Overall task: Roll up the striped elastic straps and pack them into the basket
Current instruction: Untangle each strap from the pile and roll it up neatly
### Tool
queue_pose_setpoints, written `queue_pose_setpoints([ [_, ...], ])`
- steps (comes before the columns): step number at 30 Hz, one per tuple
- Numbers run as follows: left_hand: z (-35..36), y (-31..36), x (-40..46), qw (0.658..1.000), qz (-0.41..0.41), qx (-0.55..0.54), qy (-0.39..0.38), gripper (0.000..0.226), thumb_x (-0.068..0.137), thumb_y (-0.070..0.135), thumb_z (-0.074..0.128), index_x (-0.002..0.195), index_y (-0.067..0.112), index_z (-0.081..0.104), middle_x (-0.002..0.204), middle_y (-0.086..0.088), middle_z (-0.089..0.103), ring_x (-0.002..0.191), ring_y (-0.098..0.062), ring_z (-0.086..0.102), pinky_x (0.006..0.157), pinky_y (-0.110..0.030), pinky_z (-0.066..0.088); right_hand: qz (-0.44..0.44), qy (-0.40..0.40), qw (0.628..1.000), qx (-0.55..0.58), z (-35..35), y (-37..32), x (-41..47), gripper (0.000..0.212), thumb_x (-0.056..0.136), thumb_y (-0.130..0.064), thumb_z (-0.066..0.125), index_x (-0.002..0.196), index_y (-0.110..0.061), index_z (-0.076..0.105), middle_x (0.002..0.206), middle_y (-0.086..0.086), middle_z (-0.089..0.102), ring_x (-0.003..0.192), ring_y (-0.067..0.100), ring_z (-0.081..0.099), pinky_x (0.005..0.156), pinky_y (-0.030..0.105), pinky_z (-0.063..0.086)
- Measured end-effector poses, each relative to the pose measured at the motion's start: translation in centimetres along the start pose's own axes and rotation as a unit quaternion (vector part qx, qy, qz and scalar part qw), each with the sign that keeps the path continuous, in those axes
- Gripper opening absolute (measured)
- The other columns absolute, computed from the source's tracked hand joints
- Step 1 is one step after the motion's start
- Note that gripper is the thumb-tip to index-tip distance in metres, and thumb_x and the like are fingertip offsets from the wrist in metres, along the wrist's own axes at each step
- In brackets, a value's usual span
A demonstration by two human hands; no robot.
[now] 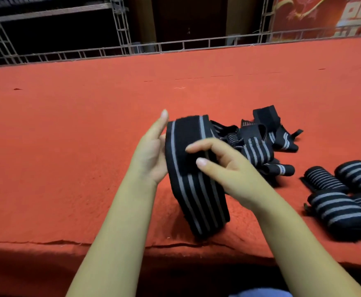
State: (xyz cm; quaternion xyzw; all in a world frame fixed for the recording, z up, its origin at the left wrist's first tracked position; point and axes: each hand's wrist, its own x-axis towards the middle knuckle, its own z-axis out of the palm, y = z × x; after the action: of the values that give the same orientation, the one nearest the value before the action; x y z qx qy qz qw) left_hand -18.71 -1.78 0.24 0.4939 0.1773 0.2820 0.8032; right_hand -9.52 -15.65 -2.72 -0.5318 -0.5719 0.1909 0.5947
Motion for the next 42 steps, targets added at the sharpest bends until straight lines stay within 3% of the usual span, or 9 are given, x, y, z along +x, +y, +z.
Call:
queue_pose_setpoints([
  [5,0.2,-0.8,-0.4,0.99,0.103,0.092,0.018,0.07,0.094,-0.007,0.051,0.151,0.024,0.025,0.1,-0.007,0.071,0.08,-0.015,0.07,0.066,-0.026,0.057,0.106,0.068,0.968,0.216,-0.4,0.8,-1.5,0.019,0.076,-0.011,0.057,0.075,-0.026,0.069,0.081,-0.008,0.066,0.078,0.007,0.061,0.072,0.023,0.047],
  [9,0.6,-1.6,-2.0,0.981,0.135,0.121,-0.062,0.078,0.092,-0.012,0.049,0.149,0.035,0.023,0.103,-0.008,0.072,0.09,-0.02,0.069,0.074,-0.03,0.058,0.168,0.176,0.9,0.362,-1.9,0.3,-0.1,0.015,0.087,-0.026,0.056,0.098,-0.016,0.055,0.092,0.005,0.071,0.078,0.018,0.069,0.065,0.033,0.054],
  [13,0.1,-3.6,-3.0,0.975,0.121,0.14,-0.126,0.083,0.088,-0.008,0.056,0.139,0.048,0.023,0.11,-0.005,0.073,0.103,-0.018,0.068,0.083,-0.03,0.055,0.187,0.221,0.903,0.317,-2.2,0.3,2.0,0.036,0.092,-0.047,0.051,0.102,-0.012,0.054,0.089,0.014,0.068,0.079,0.027,0.065,0.074,0.037,0.052],
  [18,-1.1,-5.9,-3.7,0.976,0.077,0.152,-0.135,0.089,0.082,-0.002,0.056,0.138,0.053,0.014,0.116,-0.005,0.071,0.105,-0.017,0.067,0.087,-0.029,0.054,0.186,0.295,0.904,0.249,-2.0,1.0,3.0,0.048,0.093,-0.01,0.06,0.136,-0.013,0.04,0.114,0.007,0.064,0.092,0.015,0.069,0.066,0.027,0.057],
  [22,-2.0,-5.4,-3.4,0.989,0.034,0.117,-0.088,0.082,0.077,0.036,0.072,0.147,0.036,0.03,0.122,-0.004,0.068,0.108,-0.019,0.066,0.088,-0.032,0.05,0.095,0.216,0.947,0.217,-1.1,1.1,1.7,0.054,0.092,0.003,0.056,0.14,-0.014,0.038,0.115,0.008,0.067,0.101,0.015,0.068,0.083,0.029,0.056],
  [25,-1.8,-3.4,-2.6,0.994,0.028,0.093,-0.048,0.067,0.084,0.057,0.053,0.135,0.014,0.055,0.121,-0.015,0.068,0.107,-0.026,0.065,0.094,-0.044,0.046,0.071,0.118,0.973,0.186,-0.2,0.9,0.2,0.048,0.087,0.001,0.06,0.13,-0.018,0.049,0.113,0.002,0.07,0.106,0.015,0.066,0.086,0.027,0.054],
  [31,0.7,-0.1,-1.7,0.989,0.115,0.092,0.002,0.021,0.09,0.025,0.059,0.099,0.007,0.066,0.075,-0.005,0.07,0.057,-0.011,0.064,0.051,-0.02,0.05,0.103,0.03,0.987,0.123,0.4,1.7,-1.6,0.043,0.085,-0.008,0.059,0.126,-0.019,0.053,0.12,-0.002,0.067,0.115,0.013,0.061,0.097,0.028,0.048],
  [35,2.0,0.3,-1.6,0.983,0.154,0.099,-0.002,0.012,0.082,0.018,0.066,0.092,0.011,0.07,0.078,-0.006,0.072,0.062,-0.014,0.066,0.056,-0.023,0.053,0.06,0.117,0.99,0.052,0.3,0.6,-1.2,0.042,0.086,-0.012,0.069,0.119,-0.032,0.052,0.122,-0.011,0.06,0.114,-0.003,0.057,0.095,0.017,0.045],
  [42,3.3,0.0,-2.3,0.979,0.191,0.069,0.021,0.013,0.077,0.018,0.068,0.085,0.009,0.071,0.074,-0.006,0.072,0.064,-0.018,0.067,0.062,-0.029,0.056,-0.015,0.264,0.963,-0.051,0.3,-0.4,-0.5,0.015,0.083,-0.015,0.072,0.083,-0.027,0.063,0.102,-0.008,0.068,0.094,0.006,0.066,0.083,0.019,0.049],
])
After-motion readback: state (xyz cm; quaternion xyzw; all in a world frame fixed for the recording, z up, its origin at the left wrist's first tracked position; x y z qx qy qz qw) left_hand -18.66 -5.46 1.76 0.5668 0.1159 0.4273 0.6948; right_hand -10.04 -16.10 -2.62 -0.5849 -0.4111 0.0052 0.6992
